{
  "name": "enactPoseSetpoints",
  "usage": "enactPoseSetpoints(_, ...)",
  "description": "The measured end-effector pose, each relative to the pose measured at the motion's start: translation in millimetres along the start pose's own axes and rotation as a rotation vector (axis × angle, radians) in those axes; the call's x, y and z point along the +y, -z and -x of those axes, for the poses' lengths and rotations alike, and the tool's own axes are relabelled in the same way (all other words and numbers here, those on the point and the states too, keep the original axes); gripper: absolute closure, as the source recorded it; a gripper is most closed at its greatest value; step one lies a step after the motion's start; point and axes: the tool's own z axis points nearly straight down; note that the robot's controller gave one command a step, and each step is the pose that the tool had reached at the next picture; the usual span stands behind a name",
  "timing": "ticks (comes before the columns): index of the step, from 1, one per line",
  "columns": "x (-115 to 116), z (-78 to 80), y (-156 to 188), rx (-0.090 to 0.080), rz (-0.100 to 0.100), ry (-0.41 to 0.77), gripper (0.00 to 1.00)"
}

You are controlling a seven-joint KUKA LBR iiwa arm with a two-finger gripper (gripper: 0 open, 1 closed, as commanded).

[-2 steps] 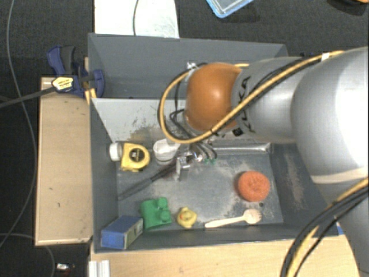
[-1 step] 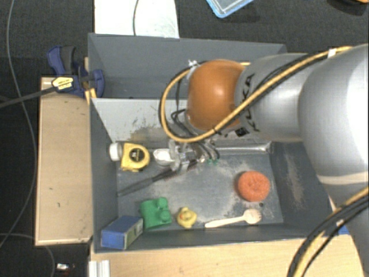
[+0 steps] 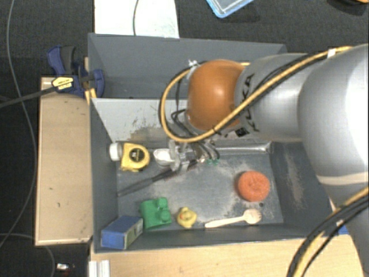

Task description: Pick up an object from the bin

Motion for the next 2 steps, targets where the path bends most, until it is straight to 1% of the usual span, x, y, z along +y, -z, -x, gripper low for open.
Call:
enactPoseSetpoints(1,0,-3.7,20,0.015,-0.001,-0.001,1.00)
enactPoseSetpoints(2,0,-1.0,60,0.008,-0.001,-0.004,1.00)
